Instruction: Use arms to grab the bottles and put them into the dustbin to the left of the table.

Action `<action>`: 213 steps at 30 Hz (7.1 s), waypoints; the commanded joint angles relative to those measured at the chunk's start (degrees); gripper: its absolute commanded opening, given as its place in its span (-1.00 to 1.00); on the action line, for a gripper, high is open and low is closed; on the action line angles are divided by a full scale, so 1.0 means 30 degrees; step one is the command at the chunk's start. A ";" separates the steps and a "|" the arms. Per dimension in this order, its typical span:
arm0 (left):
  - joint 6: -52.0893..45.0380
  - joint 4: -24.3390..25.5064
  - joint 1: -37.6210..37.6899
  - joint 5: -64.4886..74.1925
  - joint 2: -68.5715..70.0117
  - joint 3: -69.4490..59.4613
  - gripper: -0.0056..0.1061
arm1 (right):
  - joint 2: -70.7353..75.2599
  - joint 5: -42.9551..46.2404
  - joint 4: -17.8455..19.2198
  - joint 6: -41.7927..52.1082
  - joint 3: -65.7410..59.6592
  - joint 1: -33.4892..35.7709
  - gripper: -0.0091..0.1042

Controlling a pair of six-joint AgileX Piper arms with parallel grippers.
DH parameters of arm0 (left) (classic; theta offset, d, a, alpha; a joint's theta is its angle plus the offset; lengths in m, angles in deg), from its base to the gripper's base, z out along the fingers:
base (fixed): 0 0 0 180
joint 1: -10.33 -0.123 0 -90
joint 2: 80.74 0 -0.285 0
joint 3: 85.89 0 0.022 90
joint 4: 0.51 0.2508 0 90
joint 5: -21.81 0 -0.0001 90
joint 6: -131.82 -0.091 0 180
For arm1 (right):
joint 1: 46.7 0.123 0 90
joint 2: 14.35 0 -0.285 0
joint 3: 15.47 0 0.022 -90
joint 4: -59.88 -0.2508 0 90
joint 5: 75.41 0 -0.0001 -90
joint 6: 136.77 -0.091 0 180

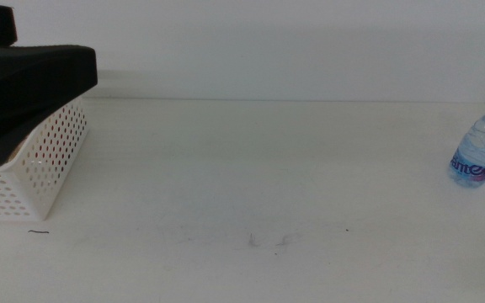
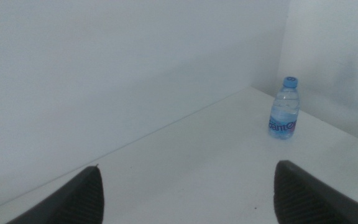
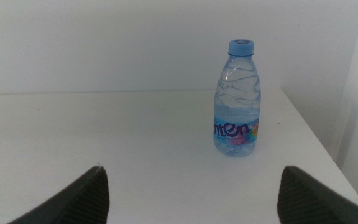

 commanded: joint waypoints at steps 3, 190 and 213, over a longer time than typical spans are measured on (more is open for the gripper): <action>-0.0054 -0.0124 0.0103 -0.0394 0.0103 -0.0081 0.78 | 0.0075 0.0172 0.0144 0.0093 -0.0056 -0.0104 0.59; 1.0866 1.0537 0.1796 -2.5287 -1.3746 -1.2529 0.78 | -2.5938 -1.3310 -0.1874 0.2224 2.6957 1.2762 0.44; 1.0995 1.2318 0.0049 -3.0946 -2.5437 -0.4697 0.78 | -2.5938 -1.3308 -0.1933 0.2224 2.6957 1.2762 0.44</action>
